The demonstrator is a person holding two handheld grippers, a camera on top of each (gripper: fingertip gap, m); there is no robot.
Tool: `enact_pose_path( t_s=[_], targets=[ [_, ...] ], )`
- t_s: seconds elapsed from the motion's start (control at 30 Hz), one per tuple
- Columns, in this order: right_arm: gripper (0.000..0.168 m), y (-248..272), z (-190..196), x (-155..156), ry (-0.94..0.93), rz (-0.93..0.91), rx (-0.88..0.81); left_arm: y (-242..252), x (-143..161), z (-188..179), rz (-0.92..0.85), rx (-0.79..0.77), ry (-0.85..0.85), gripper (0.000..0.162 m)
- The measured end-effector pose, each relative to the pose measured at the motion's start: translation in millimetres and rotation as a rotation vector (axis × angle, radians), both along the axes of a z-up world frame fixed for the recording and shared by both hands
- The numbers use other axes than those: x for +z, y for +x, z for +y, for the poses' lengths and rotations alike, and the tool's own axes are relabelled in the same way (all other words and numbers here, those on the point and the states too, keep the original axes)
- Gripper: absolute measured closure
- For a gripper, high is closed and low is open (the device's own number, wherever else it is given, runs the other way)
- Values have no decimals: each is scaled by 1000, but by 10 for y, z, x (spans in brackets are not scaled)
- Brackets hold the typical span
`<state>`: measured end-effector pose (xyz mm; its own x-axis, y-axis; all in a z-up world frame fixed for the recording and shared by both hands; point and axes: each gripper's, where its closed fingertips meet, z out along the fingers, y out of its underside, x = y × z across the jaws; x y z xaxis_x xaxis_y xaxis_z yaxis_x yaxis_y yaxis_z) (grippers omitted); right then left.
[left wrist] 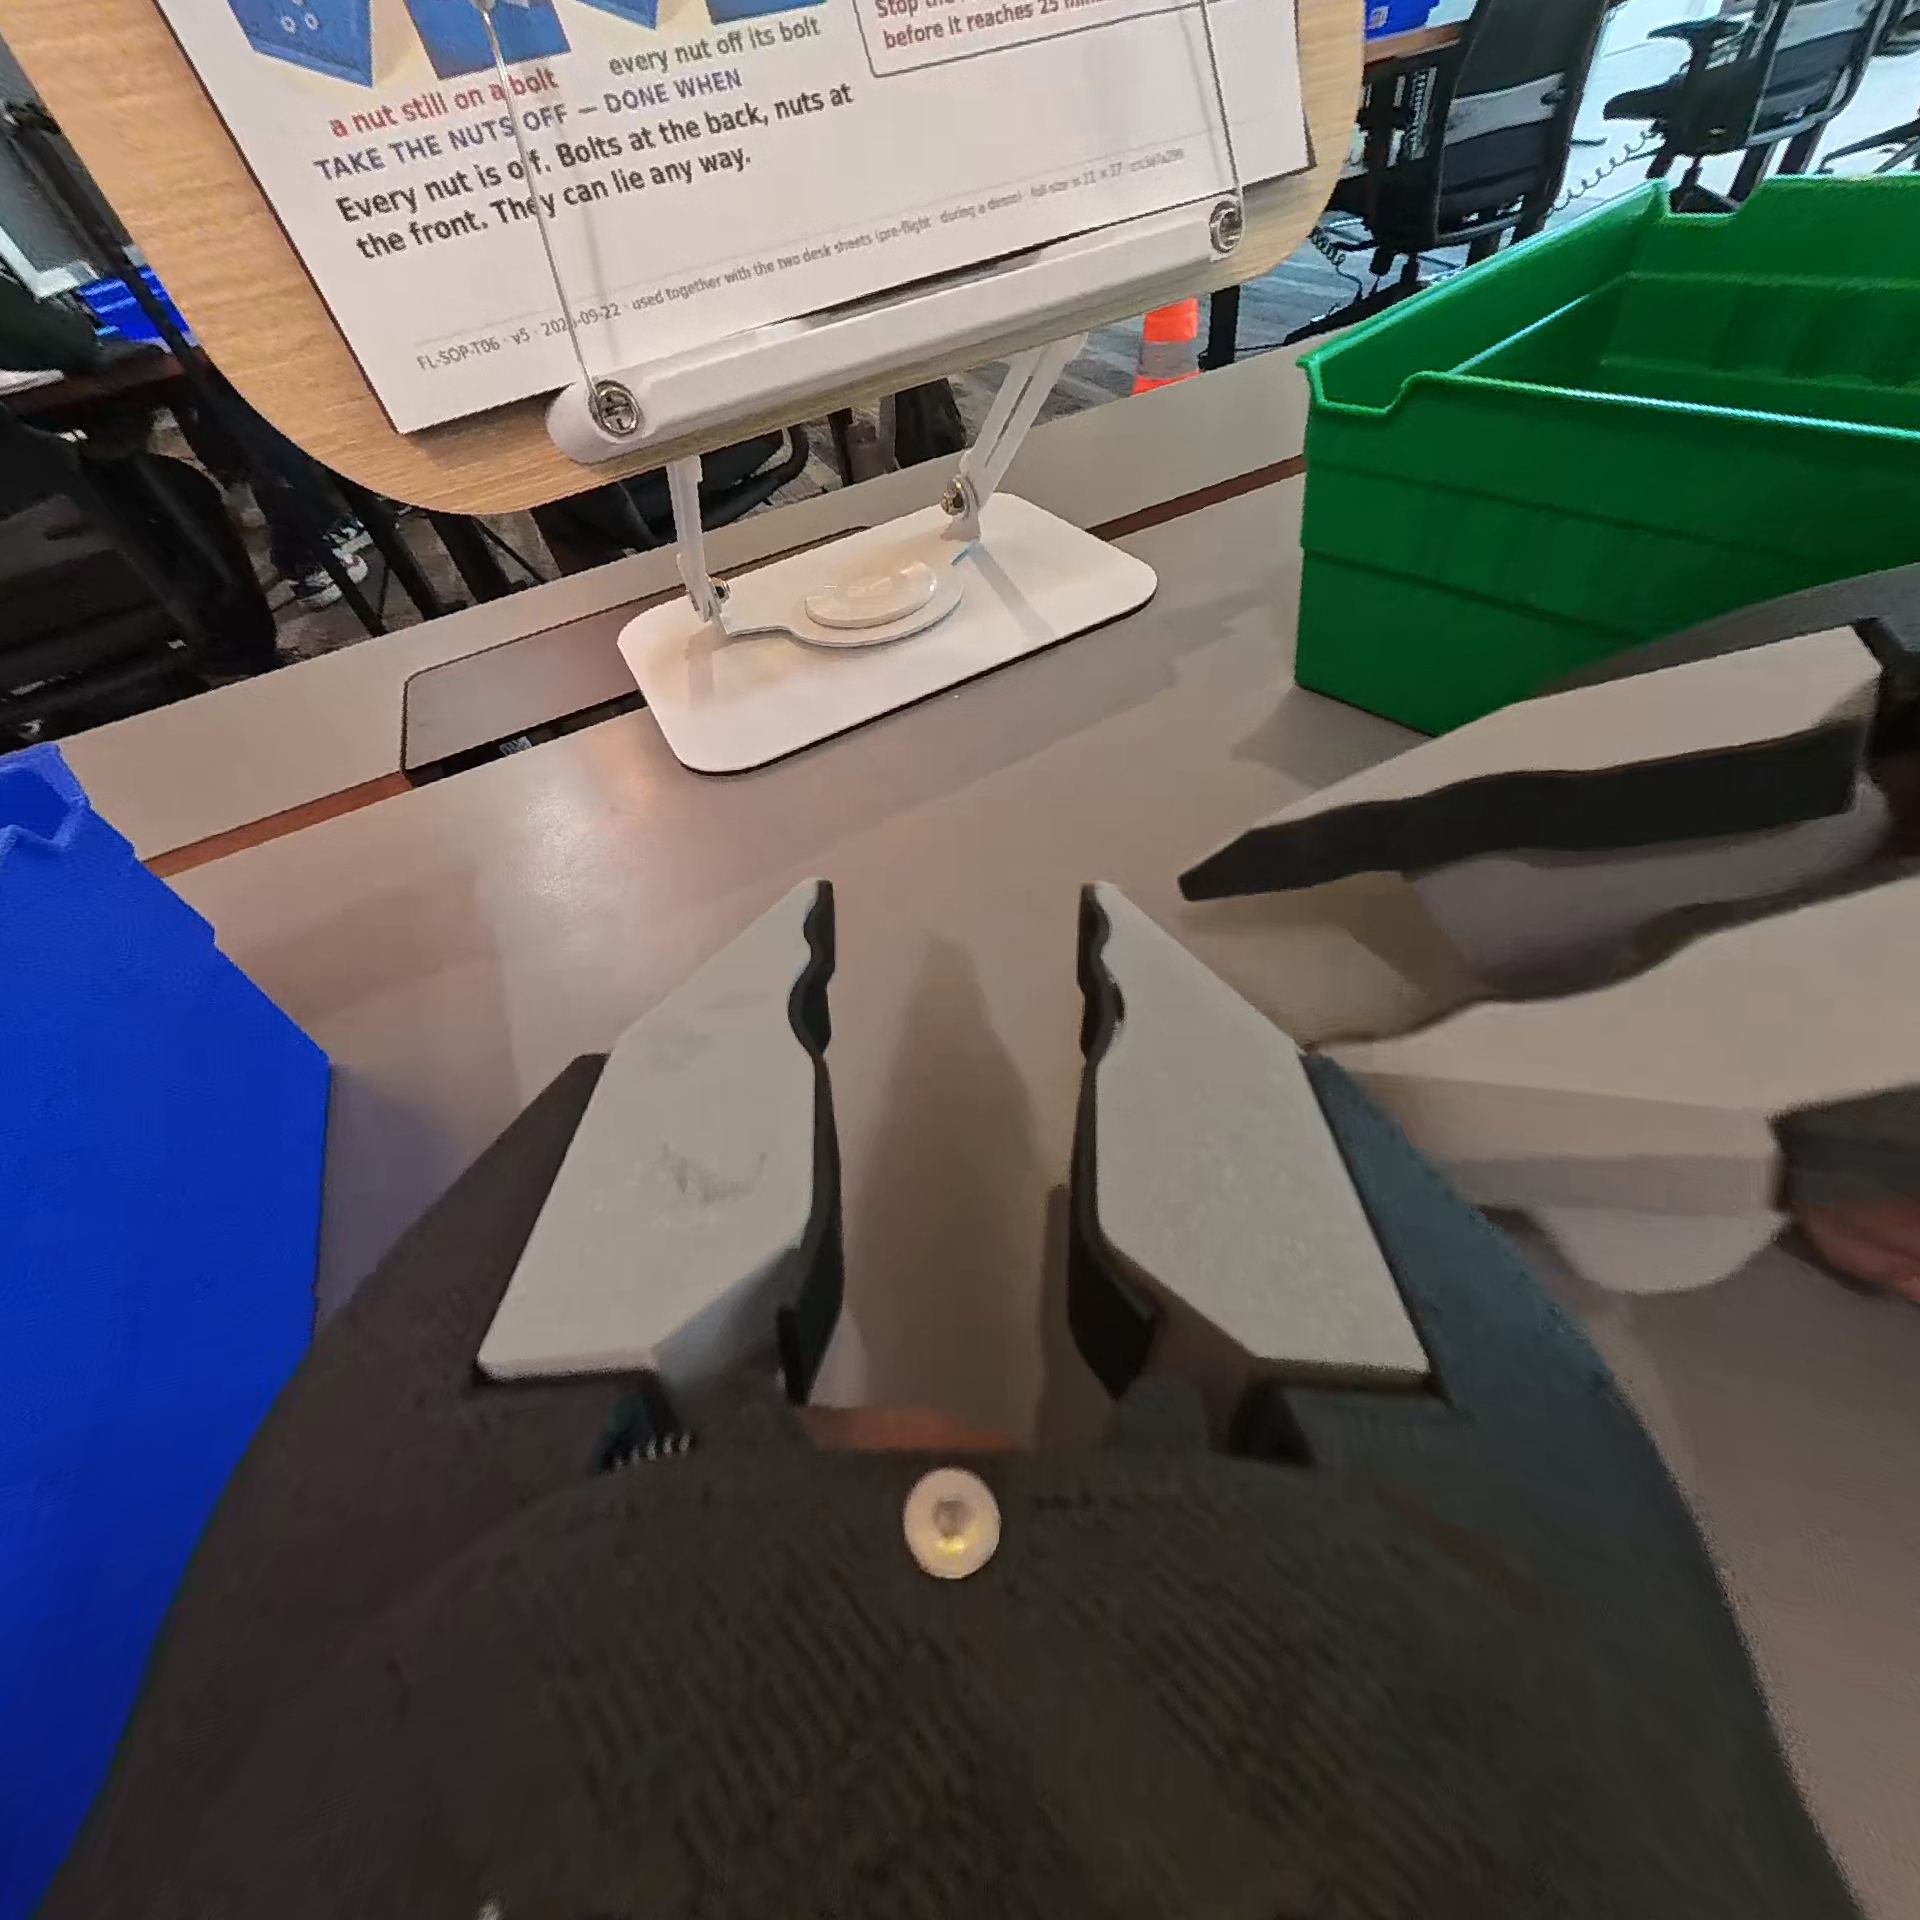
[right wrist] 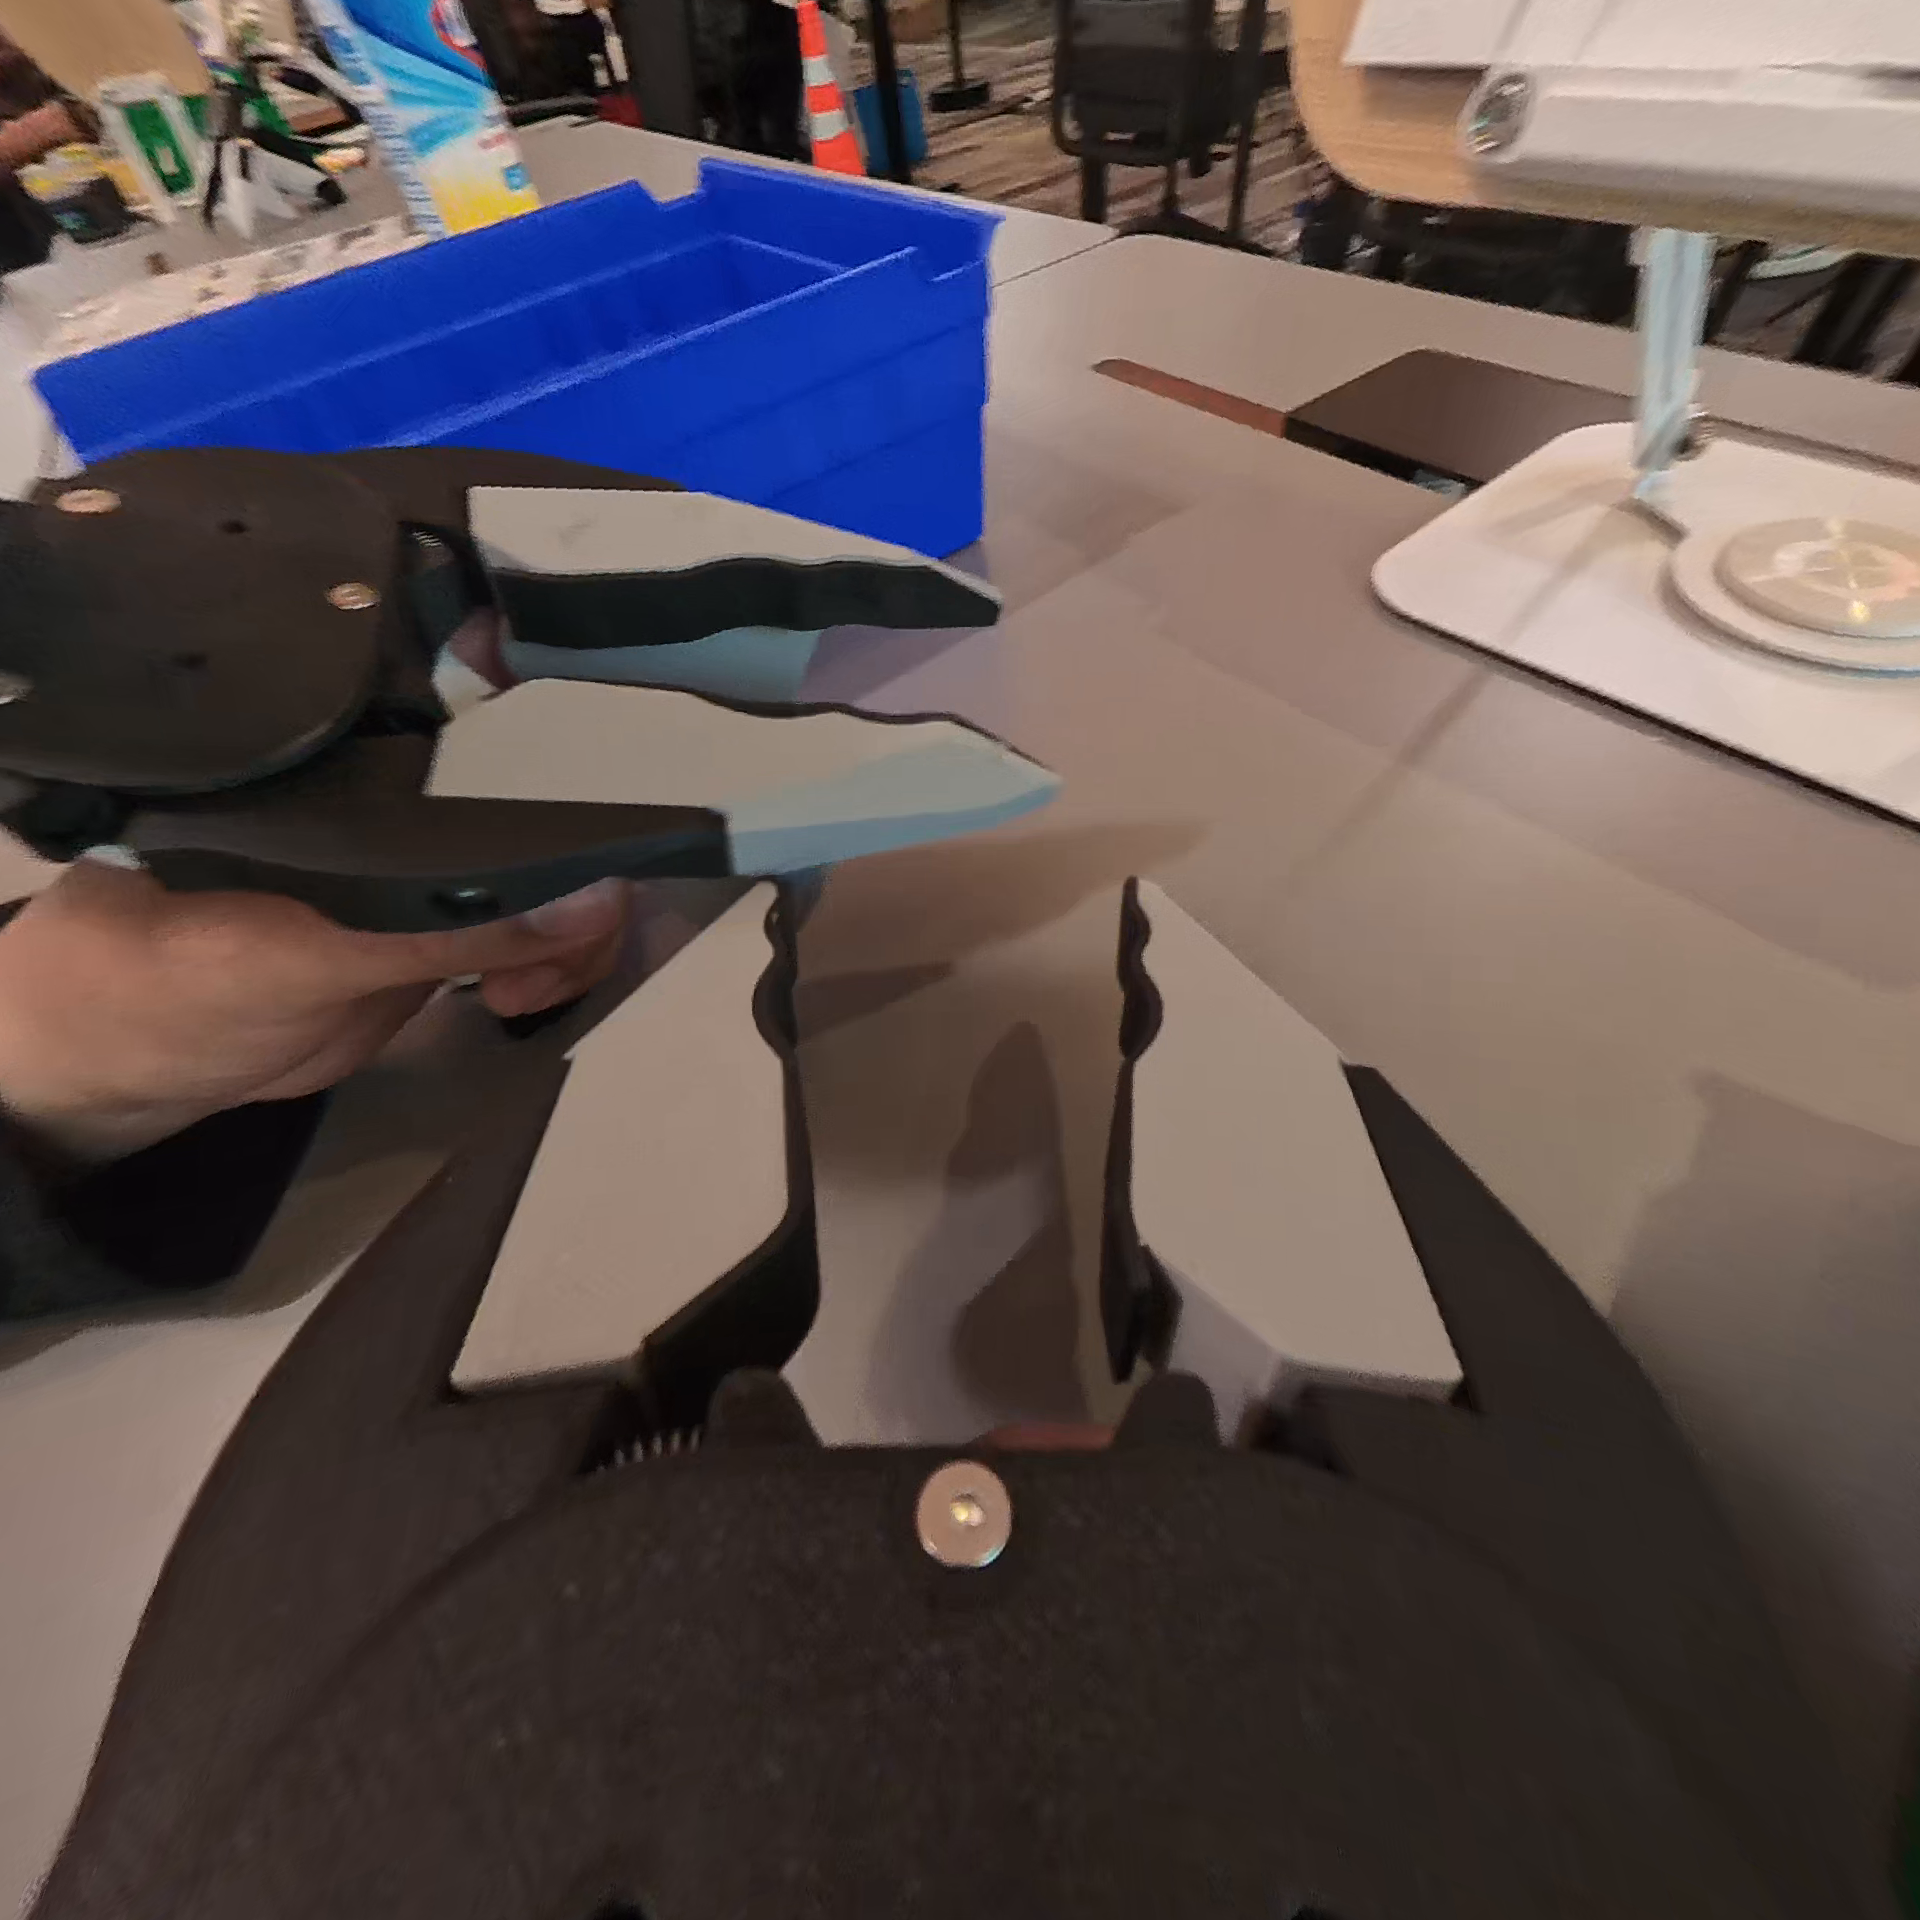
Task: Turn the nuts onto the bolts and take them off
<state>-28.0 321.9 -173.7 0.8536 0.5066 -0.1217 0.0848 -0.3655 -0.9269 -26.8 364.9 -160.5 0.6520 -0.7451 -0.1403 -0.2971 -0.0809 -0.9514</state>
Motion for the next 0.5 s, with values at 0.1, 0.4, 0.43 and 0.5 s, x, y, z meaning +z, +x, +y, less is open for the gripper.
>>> enact_pose_path(
  t_s=[0.1, 0.4, 0.43, 0.5],
  targets=[
    [110, -161, -148, 84, -8, 37, 71, -13, -9, 20, -7, 5, -17, 115],
    [115, -101, -164, 62, 64, -129, 8, -53, -18, 68, -37, 15, -60, 114],
    [118, -117, -182, 68, 66, -133, 18, -65, -18, 81, -39, 20, -61, 114],
    [133, -168, -231, 58, 67, -141, 57, -91, -18, 110, -46, 29, -67, 114]
  ],
)
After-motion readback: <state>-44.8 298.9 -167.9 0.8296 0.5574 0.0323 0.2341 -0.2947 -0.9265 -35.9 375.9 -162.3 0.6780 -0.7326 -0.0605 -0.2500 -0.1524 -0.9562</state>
